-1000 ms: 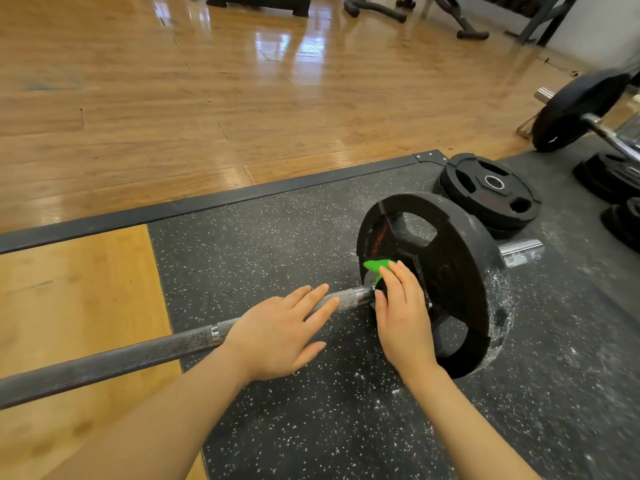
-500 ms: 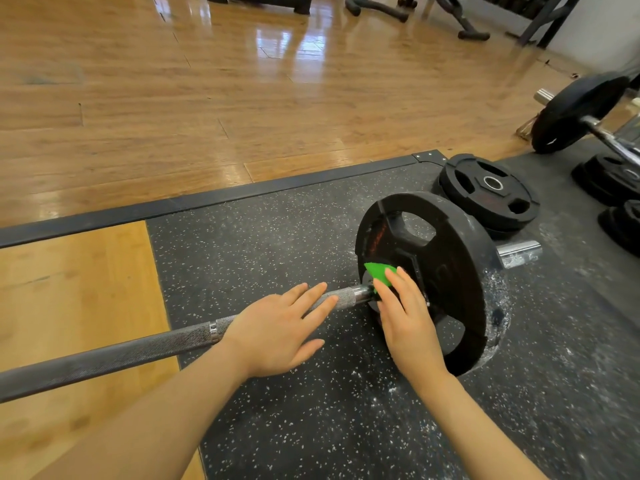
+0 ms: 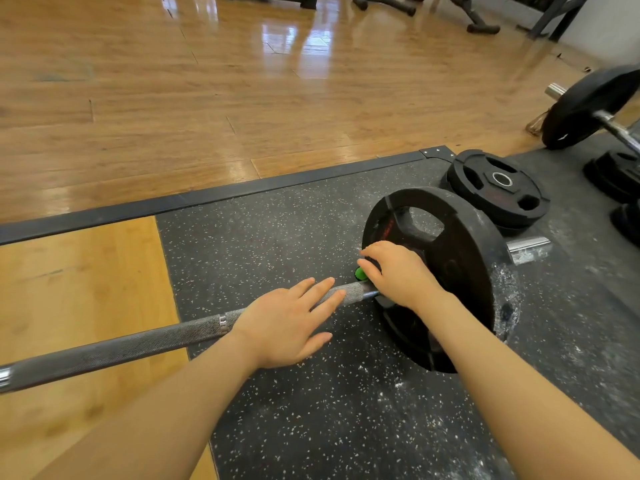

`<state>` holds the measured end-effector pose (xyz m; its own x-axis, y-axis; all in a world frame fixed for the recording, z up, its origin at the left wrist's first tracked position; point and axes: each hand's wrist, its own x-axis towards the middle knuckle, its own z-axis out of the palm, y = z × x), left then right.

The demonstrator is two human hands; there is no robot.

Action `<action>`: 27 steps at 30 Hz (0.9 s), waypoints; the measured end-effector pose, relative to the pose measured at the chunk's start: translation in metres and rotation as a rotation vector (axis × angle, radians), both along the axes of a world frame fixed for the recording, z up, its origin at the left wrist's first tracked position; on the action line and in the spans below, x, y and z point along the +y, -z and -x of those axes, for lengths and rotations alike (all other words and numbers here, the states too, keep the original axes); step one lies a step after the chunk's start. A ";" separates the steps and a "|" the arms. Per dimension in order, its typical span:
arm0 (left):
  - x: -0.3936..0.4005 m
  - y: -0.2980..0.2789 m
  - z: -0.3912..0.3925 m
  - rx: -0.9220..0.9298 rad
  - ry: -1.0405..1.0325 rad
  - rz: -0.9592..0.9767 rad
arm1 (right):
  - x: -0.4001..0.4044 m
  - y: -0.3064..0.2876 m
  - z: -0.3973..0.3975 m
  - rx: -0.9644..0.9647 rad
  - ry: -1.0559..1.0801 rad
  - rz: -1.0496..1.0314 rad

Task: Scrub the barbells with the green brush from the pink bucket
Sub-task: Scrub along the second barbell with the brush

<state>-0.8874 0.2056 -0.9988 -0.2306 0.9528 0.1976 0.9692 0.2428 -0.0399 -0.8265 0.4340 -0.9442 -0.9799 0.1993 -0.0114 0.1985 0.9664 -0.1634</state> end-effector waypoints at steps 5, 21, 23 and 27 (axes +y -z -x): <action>0.000 -0.001 0.000 -0.022 -0.004 0.015 | -0.007 0.015 -0.033 0.272 -0.068 -0.034; -0.001 -0.010 -0.002 -0.109 -0.023 0.088 | -0.012 0.008 -0.020 0.263 0.040 0.077; 0.000 -0.012 -0.002 -0.135 -0.031 0.101 | -0.014 0.017 -0.032 0.369 0.070 0.095; 0.000 -0.015 -0.002 -0.146 -0.029 0.080 | -0.025 0.044 -0.061 0.589 0.132 0.115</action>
